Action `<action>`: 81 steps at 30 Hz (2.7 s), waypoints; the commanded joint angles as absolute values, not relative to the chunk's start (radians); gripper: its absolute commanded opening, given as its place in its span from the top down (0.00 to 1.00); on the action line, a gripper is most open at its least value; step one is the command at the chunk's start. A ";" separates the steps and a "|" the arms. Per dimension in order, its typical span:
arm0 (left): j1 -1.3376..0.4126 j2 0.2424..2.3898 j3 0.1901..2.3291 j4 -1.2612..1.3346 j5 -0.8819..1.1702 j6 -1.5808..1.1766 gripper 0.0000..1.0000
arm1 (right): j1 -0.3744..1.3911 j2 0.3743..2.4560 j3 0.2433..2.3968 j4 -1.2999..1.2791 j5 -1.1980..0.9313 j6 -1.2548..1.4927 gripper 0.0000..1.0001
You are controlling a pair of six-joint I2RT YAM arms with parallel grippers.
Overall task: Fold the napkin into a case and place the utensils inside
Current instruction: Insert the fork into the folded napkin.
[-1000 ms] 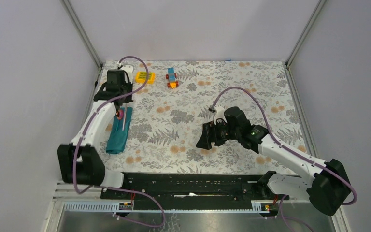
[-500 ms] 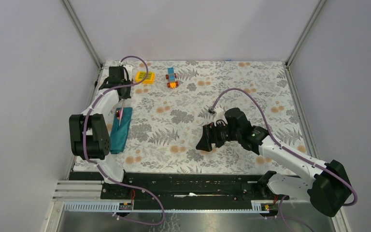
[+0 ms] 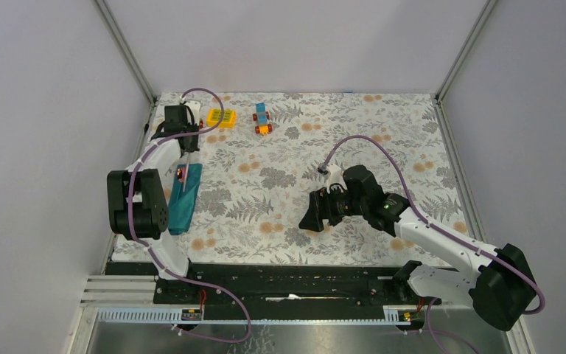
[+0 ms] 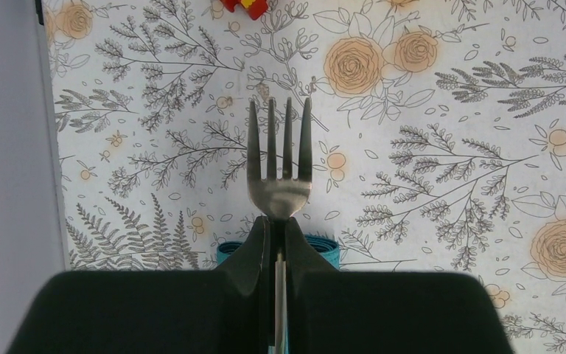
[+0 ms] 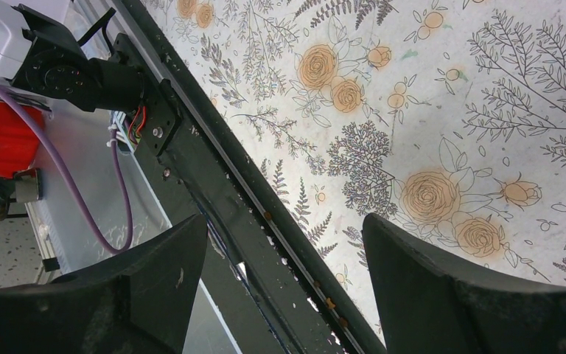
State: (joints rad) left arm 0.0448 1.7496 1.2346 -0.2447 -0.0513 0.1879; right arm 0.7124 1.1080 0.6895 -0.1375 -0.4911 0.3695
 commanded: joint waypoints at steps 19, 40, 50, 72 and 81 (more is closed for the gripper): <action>0.050 1.662 1.133 -0.283 -0.046 0.163 1.00 | 0.703 1.089 0.698 -0.104 -0.523 0.355 0.16; 0.072 1.590 1.016 -0.344 -0.047 0.163 1.00 | 0.702 1.074 0.704 -0.105 -0.532 0.355 0.16; 0.076 1.633 1.001 -0.363 -0.036 0.164 1.00 | 0.702 1.074 0.708 -0.105 -0.535 0.357 0.16; 0.080 1.626 1.004 -0.452 -0.006 0.144 1.00 | 0.702 1.070 0.706 -0.103 -0.542 0.356 0.15; 0.099 1.648 1.006 -0.502 -0.009 0.131 1.00 | 0.701 1.069 0.703 -0.103 -0.543 0.357 0.15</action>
State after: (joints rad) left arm 0.0834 1.6562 0.9943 -0.4816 -0.0204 0.1490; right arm 0.7086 1.0943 0.6895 -0.1368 -0.5182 0.3695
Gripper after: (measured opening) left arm 0.041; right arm 0.843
